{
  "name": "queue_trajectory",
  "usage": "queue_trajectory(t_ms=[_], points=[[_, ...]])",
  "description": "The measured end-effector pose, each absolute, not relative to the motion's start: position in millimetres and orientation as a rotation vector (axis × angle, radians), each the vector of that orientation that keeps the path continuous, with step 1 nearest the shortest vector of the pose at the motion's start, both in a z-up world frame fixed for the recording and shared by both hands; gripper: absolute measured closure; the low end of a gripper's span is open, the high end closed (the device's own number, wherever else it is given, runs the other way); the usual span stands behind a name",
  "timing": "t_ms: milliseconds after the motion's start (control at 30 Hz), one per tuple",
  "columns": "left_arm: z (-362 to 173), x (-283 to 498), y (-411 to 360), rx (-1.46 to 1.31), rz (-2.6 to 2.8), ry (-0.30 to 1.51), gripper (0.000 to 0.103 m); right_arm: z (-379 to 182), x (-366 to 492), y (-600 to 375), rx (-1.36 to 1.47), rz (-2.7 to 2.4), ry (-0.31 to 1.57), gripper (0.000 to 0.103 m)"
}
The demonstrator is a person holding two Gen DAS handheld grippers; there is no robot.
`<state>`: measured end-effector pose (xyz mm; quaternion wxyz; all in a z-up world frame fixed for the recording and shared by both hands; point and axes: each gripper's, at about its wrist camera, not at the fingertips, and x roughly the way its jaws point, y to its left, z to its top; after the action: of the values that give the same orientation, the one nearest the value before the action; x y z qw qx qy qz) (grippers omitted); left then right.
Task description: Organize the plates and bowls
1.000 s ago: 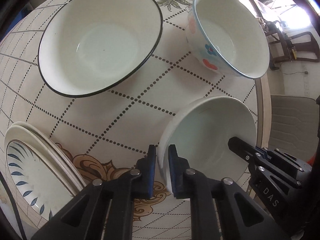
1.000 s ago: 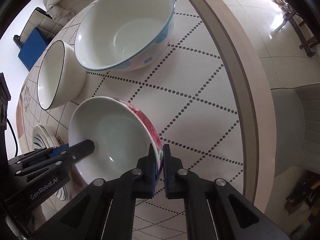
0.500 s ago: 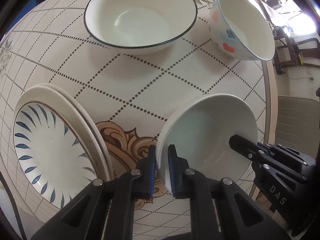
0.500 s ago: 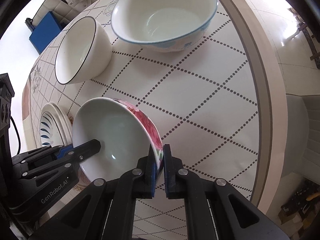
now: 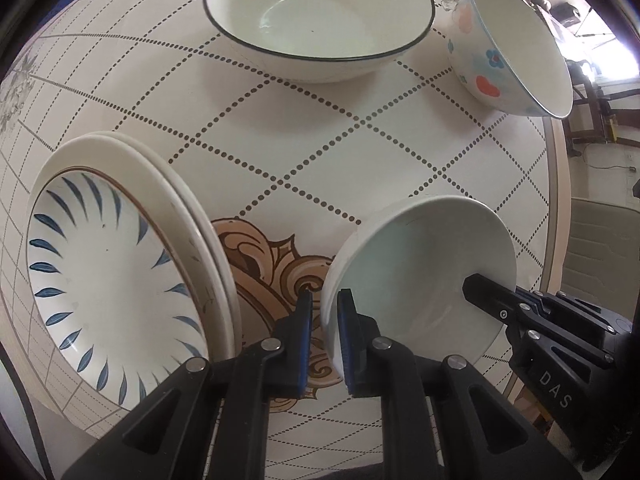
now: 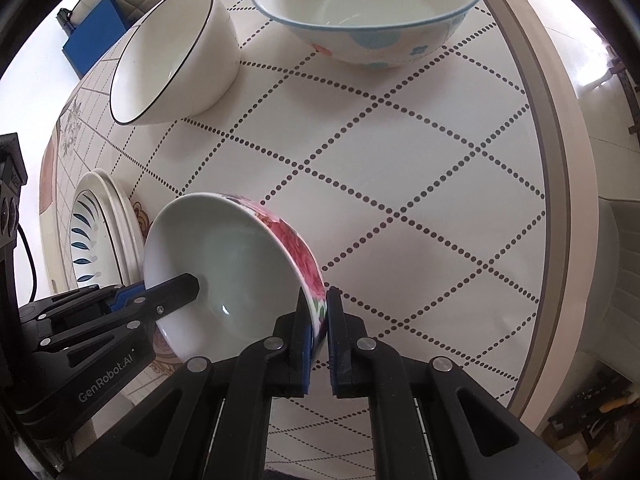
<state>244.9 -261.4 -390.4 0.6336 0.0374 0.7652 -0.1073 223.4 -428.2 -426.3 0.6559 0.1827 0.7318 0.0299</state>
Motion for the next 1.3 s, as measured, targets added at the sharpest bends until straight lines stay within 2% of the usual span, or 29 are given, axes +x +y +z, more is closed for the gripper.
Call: queue_trajectory(t_ms=[67, 133, 333, 433, 533, 567, 600, 967, 1233, 1267, 1300], points=[[-382, 244, -256, 0.061, -0.235, 1.741, 0.088, -427, 224, -431, 0.434, 0.069, 1.670, 0.095], [-374, 241, -248, 0.037, -0.224, 1.742, 0.081, -423, 223, -436, 0.460, 0.082, 1.668, 0.095], [-332, 242, -227, 0.010, -0.220, 1.666, 0.078, -398, 224, -446, 0.494, 0.093, 1.639, 0.094], [-314, 271, -218, -0.018, -0.245, 1.628, 0.069, -373, 236, -451, 0.486, 0.084, 1.578, 0.092], [-306, 308, -213, -0.033, -0.239, 1.589, 0.069, -357, 254, -452, 0.570, 0.112, 1.534, 0.067], [-308, 318, -212, -0.037, -0.235, 1.584, 0.069, -355, 262, -452, 0.610, 0.121, 1.521, 0.052], [-309, 338, -214, -0.043, -0.236, 1.584, 0.069, -354, 271, -451, 0.640, 0.127, 1.511, 0.045], [-362, 429, -225, -0.041, -0.277, 1.674, 0.069, -377, 349, -424, 0.789, 0.113, 1.507, 0.047], [-402, 448, -250, 0.066, -0.320, 1.729, 0.070, -411, 372, -408, 0.757, 0.038, 1.565, 0.063], [-403, 448, -252, 0.075, -0.326, 1.722, 0.073, -415, 373, -404, 0.750, 0.025, 1.570, 0.067], [-405, 448, -254, 0.077, -0.335, 1.719, 0.082, -418, 374, -403, 0.743, 0.012, 1.576, 0.072]])
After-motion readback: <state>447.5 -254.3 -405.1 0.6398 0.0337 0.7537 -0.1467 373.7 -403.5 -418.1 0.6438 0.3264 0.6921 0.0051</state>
